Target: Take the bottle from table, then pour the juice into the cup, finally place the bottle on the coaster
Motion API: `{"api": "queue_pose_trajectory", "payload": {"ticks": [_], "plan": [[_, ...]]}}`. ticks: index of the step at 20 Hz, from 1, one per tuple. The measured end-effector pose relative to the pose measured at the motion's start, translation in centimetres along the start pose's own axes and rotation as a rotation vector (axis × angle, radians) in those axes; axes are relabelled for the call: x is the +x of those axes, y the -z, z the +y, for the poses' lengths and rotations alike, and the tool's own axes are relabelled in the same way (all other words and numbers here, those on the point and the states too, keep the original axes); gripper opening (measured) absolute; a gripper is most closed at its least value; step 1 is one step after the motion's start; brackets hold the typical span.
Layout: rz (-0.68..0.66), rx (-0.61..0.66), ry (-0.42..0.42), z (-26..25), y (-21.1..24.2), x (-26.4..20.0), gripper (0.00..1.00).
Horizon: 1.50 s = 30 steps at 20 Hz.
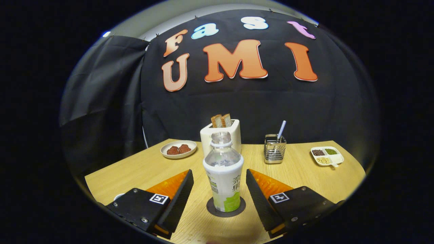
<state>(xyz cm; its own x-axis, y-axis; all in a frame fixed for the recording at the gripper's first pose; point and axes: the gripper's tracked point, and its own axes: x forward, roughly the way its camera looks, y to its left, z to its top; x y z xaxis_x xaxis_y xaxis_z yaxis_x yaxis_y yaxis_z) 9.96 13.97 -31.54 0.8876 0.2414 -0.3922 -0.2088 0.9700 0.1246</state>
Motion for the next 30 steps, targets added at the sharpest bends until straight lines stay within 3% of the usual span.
{"api": "queue_pose_trajectory", "payload": {"ticks": [12, 22, 30], "plan": [[-0.287, -0.233, 0.184, -3.0, -16.1, -15.5, 0.95], [-0.390, -0.134, 0.216, -7.0, -21.4, -24.1, 0.96], [-0.447, -0.045, 0.254, -9.5, -23.7, -26.7, 0.96]]}}
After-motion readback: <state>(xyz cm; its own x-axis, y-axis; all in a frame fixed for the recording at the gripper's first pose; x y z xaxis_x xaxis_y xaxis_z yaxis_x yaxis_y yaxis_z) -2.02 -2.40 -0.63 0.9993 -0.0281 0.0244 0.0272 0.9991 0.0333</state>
